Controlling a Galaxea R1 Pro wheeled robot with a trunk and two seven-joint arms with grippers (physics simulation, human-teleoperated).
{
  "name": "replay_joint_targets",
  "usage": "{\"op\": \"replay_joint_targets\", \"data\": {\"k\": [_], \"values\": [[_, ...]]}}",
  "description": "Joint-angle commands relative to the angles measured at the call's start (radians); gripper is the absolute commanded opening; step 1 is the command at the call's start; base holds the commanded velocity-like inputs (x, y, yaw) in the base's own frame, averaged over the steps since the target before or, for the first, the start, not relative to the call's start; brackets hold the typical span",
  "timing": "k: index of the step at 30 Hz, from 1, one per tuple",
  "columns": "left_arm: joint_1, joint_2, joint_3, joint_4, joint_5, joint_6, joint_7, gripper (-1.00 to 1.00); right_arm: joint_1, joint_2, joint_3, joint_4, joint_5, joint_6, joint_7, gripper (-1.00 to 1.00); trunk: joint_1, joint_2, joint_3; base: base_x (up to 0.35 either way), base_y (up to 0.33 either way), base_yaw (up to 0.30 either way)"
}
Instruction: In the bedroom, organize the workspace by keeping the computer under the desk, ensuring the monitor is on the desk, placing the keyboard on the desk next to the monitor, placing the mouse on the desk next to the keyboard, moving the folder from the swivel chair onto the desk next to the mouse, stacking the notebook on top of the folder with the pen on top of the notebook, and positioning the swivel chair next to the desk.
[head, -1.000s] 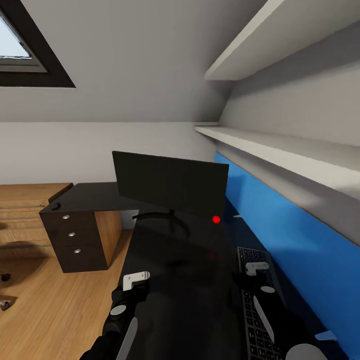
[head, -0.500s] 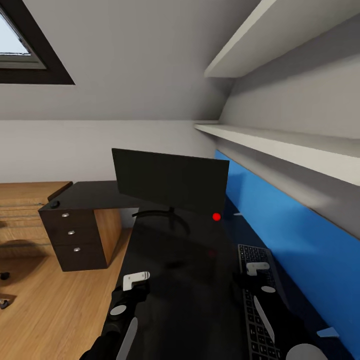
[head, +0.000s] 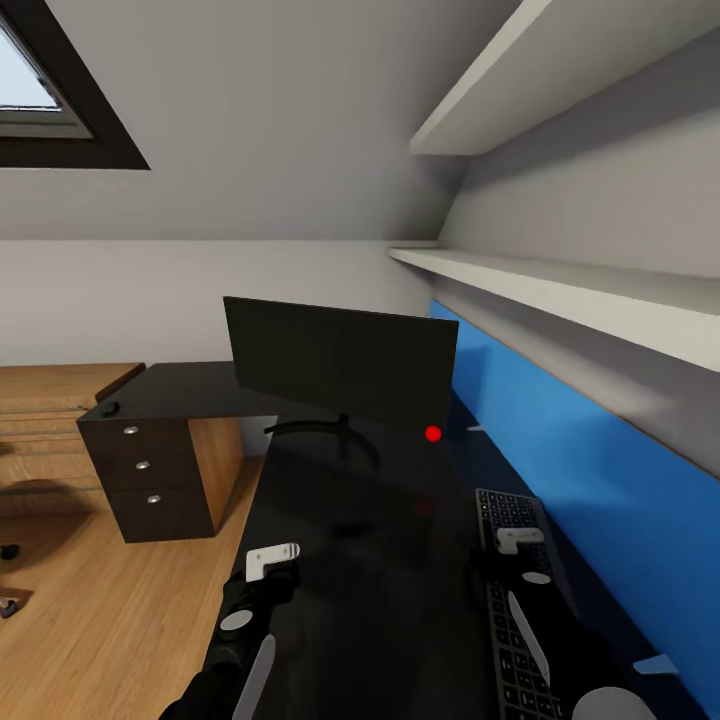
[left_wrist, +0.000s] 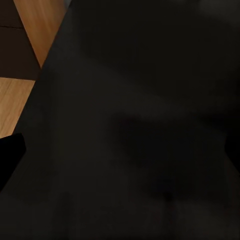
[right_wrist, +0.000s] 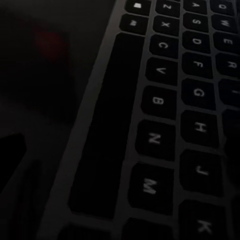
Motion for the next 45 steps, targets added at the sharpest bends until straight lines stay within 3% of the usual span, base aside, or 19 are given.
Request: {"op": "replay_joint_targets", "data": {"k": [1, 10, 32, 45], "values": [[-0.001, 0.0, -0.002, -0.001, 0.01, 0.003, 0.009, 1.0, 0.0, 0.0, -0.001, 0.0, 0.011, 0.015, -0.01, 1.0, 0.0, -0.001, -0.001, 0.0, 0.0, 0.0], [-0.001, 0.004, -0.001, 0.008, 0.012, 0.004, 0.007, 1.0, 0.0, 0.001, 0.0, 0.001, 0.011, 0.034, -0.025, 1.0, 0.0, -0.001, -0.001, -0.009, -0.001, 0.0], [-0.001, 0.004, -0.001, 0.009, 0.01, 0.005, 0.007, 1.0, 0.0, 0.001, 0.0, 0.001, 0.011, 0.035, -0.025, 1.0, 0.0, -0.001, -0.001, -0.217, -0.017, 0.0], [-0.001, 0.004, -0.001, 0.009, 0.01, 0.005, 0.007, 1.0, 0.0, 0.001, 0.002, 0.0, 0.009, 0.032, -0.024, 1.0, 0.0, -0.001, -0.001, -0.057, 0.0, 0.0]]}}
